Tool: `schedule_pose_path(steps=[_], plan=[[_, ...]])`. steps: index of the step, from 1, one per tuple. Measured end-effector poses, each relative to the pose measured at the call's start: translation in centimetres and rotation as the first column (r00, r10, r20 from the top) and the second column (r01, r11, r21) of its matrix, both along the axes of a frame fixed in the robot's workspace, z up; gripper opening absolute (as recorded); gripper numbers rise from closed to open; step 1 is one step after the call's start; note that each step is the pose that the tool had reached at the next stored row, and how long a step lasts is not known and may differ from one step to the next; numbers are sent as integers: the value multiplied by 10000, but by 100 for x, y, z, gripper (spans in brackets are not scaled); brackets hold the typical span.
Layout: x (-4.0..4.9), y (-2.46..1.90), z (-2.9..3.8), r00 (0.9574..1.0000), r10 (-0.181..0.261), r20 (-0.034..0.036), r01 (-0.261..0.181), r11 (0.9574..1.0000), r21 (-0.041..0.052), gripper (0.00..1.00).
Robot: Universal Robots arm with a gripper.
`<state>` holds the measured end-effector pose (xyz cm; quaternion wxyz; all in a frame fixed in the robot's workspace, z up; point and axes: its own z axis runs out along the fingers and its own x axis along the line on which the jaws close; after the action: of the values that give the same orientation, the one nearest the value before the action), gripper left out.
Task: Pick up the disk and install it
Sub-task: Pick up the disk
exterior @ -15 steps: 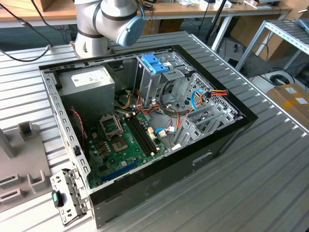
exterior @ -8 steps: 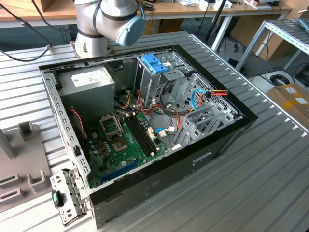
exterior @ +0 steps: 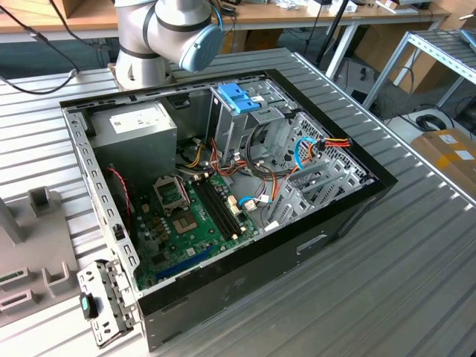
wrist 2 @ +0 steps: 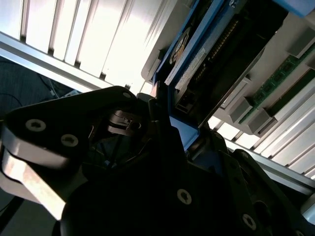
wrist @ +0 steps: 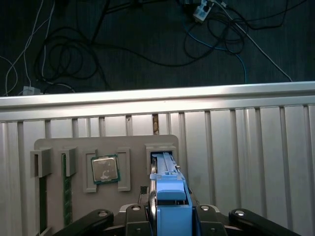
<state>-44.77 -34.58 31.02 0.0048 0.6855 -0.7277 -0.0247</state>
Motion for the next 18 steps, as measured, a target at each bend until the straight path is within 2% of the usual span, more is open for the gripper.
schedule_pose_path(steps=[18], plan=[[0,0,86,10000,0,1,0,10000,1,37]])
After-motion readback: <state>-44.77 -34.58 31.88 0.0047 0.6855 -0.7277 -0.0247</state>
